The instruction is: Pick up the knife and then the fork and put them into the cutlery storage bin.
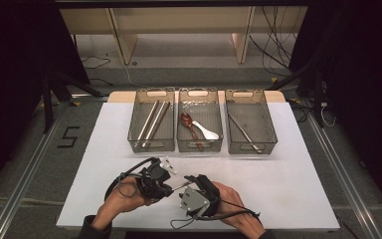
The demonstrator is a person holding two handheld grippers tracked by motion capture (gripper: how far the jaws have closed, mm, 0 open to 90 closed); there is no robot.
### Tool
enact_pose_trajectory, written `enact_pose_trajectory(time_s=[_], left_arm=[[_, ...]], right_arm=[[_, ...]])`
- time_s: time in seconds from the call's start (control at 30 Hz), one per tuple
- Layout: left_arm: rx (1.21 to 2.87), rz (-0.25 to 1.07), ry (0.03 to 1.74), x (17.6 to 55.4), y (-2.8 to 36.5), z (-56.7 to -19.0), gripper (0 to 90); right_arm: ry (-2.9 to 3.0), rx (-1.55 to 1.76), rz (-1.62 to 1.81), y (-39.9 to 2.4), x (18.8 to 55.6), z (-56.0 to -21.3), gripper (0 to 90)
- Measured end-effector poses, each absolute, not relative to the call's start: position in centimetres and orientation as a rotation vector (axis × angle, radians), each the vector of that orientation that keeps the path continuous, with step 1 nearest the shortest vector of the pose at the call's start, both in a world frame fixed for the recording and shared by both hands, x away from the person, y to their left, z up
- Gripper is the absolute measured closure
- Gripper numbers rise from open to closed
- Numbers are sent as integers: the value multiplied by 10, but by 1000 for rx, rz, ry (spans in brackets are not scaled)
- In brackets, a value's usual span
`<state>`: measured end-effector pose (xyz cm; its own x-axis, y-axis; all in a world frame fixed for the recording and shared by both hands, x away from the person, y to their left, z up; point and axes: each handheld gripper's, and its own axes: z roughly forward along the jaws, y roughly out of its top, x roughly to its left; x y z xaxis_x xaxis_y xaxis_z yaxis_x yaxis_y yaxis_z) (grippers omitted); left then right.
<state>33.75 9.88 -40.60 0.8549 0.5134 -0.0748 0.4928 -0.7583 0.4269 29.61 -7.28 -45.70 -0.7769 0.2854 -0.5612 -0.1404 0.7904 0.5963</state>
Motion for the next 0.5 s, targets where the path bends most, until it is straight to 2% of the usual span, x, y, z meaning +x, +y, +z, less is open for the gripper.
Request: enact_pose_trajectory(time_s=[0.2,0.4,0.5], left_arm=[[2584,29,724,336,95,-405,841],[2588,4,718,337,95,-407,840],[2586,-12,716,338,95,-407,840]], right_arm=[[2287,66,789,-71,292,-462,590],[2249,-111,696,-73,293,-462,744],[2234,-149,671,-73,291,-463,786]])
